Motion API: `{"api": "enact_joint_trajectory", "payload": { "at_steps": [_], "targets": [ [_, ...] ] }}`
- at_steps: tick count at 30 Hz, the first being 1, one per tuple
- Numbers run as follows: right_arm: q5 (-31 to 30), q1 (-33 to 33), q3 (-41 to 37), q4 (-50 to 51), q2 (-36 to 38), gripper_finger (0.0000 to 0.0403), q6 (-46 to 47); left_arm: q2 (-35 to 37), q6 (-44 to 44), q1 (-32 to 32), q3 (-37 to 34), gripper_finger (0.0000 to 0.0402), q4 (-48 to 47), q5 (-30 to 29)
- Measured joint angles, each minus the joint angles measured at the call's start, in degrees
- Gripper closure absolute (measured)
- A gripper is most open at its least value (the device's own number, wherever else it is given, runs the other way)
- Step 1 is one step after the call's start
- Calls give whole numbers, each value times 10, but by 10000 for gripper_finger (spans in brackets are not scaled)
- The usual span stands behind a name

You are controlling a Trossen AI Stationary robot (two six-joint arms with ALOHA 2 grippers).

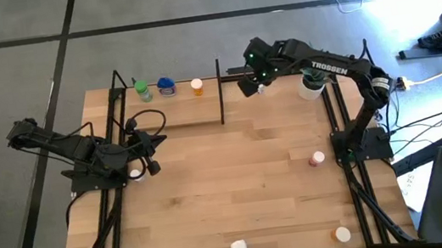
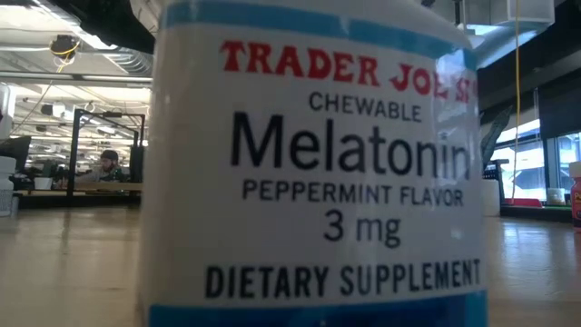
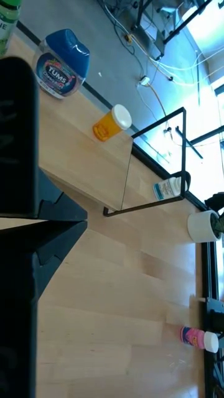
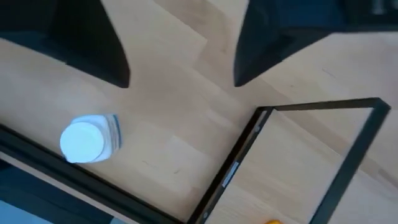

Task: Pick and place medicine bottles onto shelf by color
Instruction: Put the white pill bottle on the shelf

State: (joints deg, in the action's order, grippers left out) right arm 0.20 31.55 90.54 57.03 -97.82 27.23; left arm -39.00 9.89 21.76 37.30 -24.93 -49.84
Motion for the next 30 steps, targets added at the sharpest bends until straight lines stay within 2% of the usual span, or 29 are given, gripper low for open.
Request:
{"api": "enact_joint_trajectory", "payload": {
  "at_steps": [4, 8, 13, 21, 30],
  "targets": [
    [-3, 12, 0, 3, 0, 52, -21, 0, 0, 0, 0, 401, 0, 0],
    [-5, 21, 0, 3, 0, 25, -35, 0, 0, 0, 0, 401, 0, 0],
    [-6, 21, 0, 28, 0, 22, -19, 0, 0, 0, 0, 401, 0, 0],
    [-15, 44, 0, 23, -5, 24, -59, 0, 0, 0, 0, 401, 0, 0],
    [16, 92, 0, -10, -78, 24, -96, 0, 0, 0, 0, 401, 0, 0]
  ]
}}
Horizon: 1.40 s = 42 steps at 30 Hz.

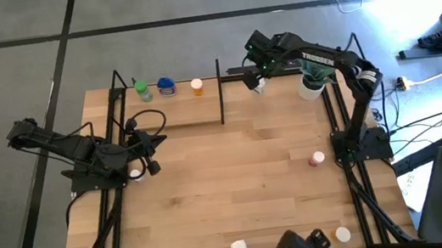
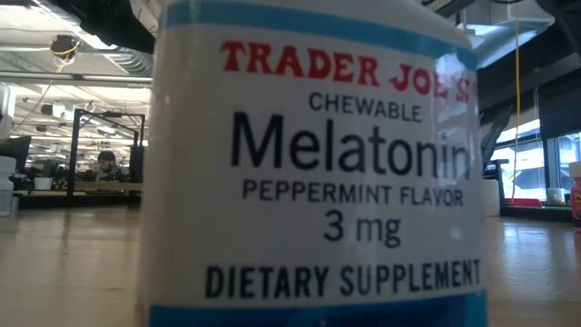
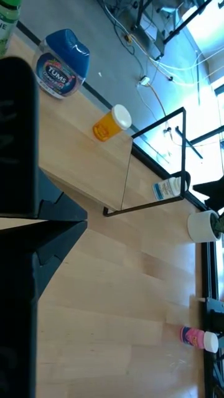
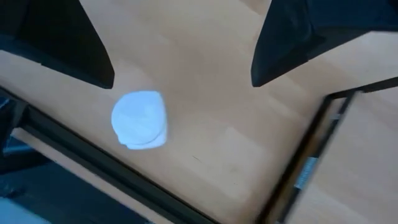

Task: Pick and place medicine bottles onto shelf by color
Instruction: Put the white pill bottle on the shelf

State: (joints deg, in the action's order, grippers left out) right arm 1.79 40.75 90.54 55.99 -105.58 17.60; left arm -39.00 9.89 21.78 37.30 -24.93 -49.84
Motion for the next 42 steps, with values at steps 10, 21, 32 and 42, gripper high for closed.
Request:
{"api": "enact_joint_trajectory", "payload": {
  "at_steps": [10, 21, 32, 42],
  "targets": [
    [30, 33, 0, -10, -54, 24, -86, 0, 0, 0, 0, 401, 0, 0],
    [-6, 34, 0, -14, -58, 25, -91, 0, 0, 0, 0, 401, 0, 0],
    [-6, 37, 0, -16, -58, 25, -86, 0, 0, 0, 0, 401, 0, 0],
    [-7, 38, 0, -12, -75, 24, -74, 0, 0, 0, 0, 401, 0, 0]
  ]
}}
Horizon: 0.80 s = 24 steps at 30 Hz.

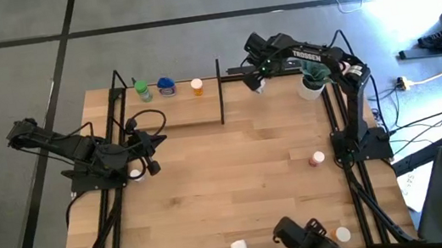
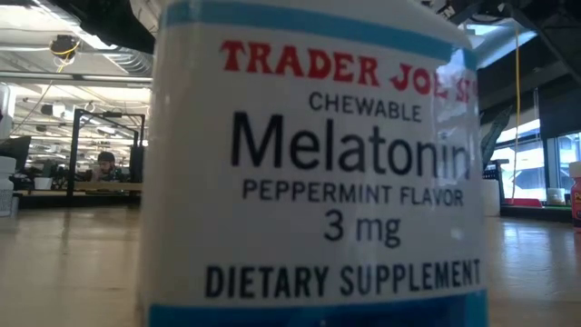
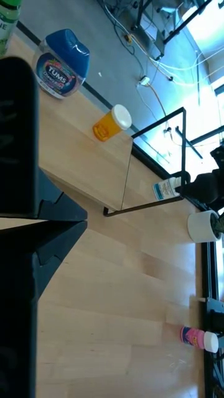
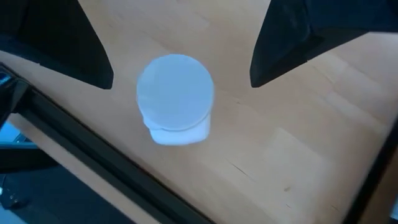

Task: Pick and place medicine bottles onto shelf by color
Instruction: Put the white pill bottle on the shelf

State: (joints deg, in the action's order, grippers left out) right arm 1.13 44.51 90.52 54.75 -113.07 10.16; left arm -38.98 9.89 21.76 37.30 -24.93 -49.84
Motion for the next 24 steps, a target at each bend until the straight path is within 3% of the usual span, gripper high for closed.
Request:
{"api": "enact_joint_trajectory", "payload": {
  "at_steps": [24],
  "targets": [
    [4, 1, 0, -16, -7, 24, -28, 0, 0, 0, 0, 401, 0, 0]
  ]
}}
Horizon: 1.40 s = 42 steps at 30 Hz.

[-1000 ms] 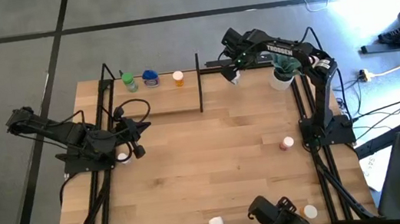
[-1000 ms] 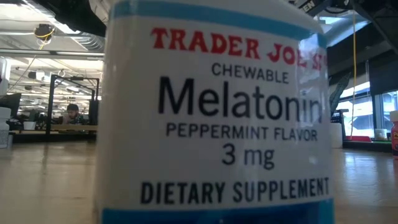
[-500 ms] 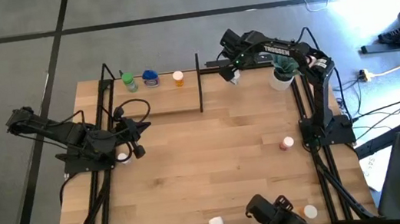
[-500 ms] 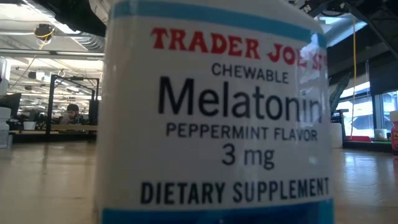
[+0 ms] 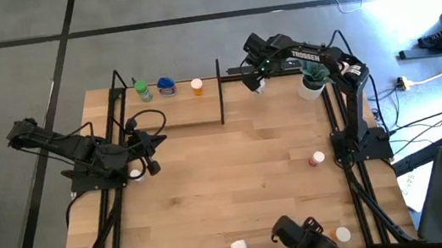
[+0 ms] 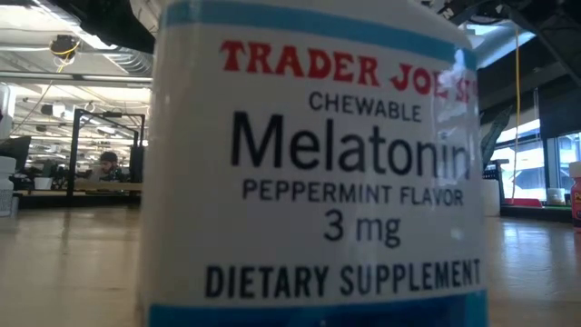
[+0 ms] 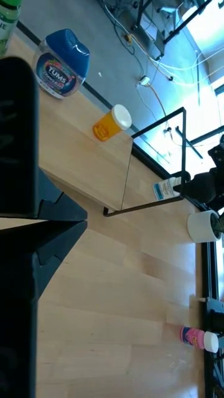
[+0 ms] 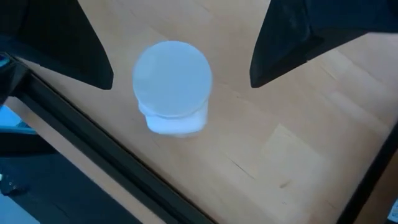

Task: Pick and place medicine bottles onto shelf by color
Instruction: Put the white pill bottle on the shelf

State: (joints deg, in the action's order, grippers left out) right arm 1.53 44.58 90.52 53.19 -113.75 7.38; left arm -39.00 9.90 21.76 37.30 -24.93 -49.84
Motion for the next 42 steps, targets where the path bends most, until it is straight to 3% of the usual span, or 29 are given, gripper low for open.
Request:
{"api": "enact_joint_trajectory", "payload": {
  "at_steps": [14, 34, 42],
  "targets": [
    [12, 0, 0, 1, -19, 32, -6, 0, 0, 0, 0, 401, 0, 0],
    [31, -2, 0, -2, -19, 224, -4, 0, 0, 0, 0, 401, 0, 0],
    [32, -2, 0, -2, -19, 218, -4, 0, 0, 0, 0, 401, 0, 0]
  ]
}}
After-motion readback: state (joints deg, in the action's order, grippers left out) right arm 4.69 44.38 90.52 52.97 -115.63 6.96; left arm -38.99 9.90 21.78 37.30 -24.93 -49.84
